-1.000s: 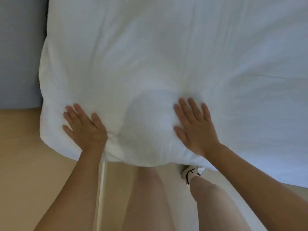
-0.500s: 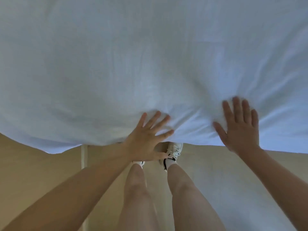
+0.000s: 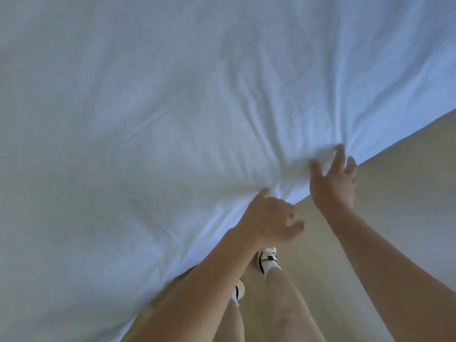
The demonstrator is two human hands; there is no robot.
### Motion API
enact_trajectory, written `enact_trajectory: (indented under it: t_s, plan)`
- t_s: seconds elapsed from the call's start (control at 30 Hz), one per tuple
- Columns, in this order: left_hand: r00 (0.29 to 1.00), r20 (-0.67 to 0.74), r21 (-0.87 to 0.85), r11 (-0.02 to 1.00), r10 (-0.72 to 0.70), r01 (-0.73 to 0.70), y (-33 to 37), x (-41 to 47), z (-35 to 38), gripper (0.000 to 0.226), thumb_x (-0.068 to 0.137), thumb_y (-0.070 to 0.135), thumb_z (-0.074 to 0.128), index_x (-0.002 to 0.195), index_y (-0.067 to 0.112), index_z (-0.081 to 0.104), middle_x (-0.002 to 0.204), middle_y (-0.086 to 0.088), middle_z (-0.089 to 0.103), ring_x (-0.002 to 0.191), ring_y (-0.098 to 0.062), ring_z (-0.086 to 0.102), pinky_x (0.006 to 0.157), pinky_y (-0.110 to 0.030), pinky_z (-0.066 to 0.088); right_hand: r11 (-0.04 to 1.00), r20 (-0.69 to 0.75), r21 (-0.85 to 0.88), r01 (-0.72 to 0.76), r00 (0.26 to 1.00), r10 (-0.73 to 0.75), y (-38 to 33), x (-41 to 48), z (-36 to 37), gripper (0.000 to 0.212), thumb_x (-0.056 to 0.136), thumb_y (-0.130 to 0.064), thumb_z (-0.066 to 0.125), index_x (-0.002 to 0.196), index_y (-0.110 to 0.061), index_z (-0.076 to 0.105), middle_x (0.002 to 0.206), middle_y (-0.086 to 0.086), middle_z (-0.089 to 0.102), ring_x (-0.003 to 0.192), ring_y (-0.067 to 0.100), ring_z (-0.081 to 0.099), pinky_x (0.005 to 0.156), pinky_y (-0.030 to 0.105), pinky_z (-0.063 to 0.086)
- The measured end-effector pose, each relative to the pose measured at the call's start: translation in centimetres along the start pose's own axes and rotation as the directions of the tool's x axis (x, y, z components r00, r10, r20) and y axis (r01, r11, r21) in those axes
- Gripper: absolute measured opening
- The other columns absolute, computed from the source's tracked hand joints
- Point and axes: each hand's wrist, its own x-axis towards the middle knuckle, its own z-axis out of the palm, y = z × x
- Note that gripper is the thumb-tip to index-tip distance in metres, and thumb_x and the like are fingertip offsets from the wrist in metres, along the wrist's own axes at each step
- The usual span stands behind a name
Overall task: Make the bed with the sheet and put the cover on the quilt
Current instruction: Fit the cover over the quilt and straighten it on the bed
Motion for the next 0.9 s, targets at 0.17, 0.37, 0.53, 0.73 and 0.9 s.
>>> enact_trajectory:
  t_s: [0.17,0.37,0.53,0.73,0.9]
  plan:
    - [0.803,-0.585,0.124,0.966,-0.113,0.226,-3.0,7.5,-8.7,0.059,0.088,0.035,0.047,0.142,0.012,0.039,0.150,-0.015,0.033,0.139,-0.036,0.026,0.111,-0.049,0.021,0.801,0.136,0.511,-0.313,0.949,0.285,1.8,6.2,-3.5,0.066,0.089,-0.055,0.050,0.139,-0.014,0.036,0.137,0.010,0.043,0.125,0.026,0.043,0.097,0.035,0.038]
    - [0.904,-0.314,0.117,0.933,-0.289,0.339,4.4,17.0,-5.4,0.091,0.085,0.065,0.045,0.150,0.030,-0.008,0.155,-0.007,-0.024,0.142,-0.027,-0.025,0.110,-0.052,-0.016,0.870,0.167,0.428,-0.246,0.967,0.192,2.5,10.0,-4.1,0.031,0.094,-0.019,0.043,0.064,-0.013,0.038,0.071,0.009,0.053,0.071,0.030,0.057,0.063,0.036,0.044]
    - [0.996,-0.063,0.252,0.964,-0.070,0.084,8.5,18.9,-5.5,0.076,0.090,0.055,0.047,0.151,0.030,0.008,0.158,0.003,-0.014,0.144,-0.018,-0.017,0.113,-0.047,-0.011,0.738,0.323,0.559,-0.379,0.919,0.228,5.5,8.7,-5.4,0.022,0.095,-0.016,0.044,0.075,-0.008,0.044,0.067,0.007,0.052,0.055,0.021,0.055,0.057,0.030,0.040]
    - [0.961,-0.241,0.418,0.879,-0.135,0.229,7.6,25.2,-12.1,0.068,0.094,0.053,0.039,0.151,0.031,0.008,0.159,-0.005,-0.011,0.145,-0.025,-0.011,0.113,-0.053,-0.003,0.841,0.065,0.489,-0.229,0.972,0.227,3.1,14.7,-10.6,0.037,0.093,-0.021,0.045,0.129,-0.010,0.044,0.129,0.012,0.046,0.117,0.031,0.045,0.094,0.037,0.038]
    - [0.907,-0.410,0.439,0.850,-0.100,0.292,10.9,33.1,-8.7,0.071,0.090,0.061,0.030,0.151,0.027,0.015,0.157,-0.019,0.006,0.144,-0.040,0.004,0.110,-0.062,0.003,0.915,-0.192,0.388,0.107,0.981,-0.033,0.7,20.6,-15.6,0.060,0.094,-0.023,0.048,0.148,-0.017,0.023,0.157,0.003,0.017,0.143,0.022,0.013,0.112,0.035,0.016]
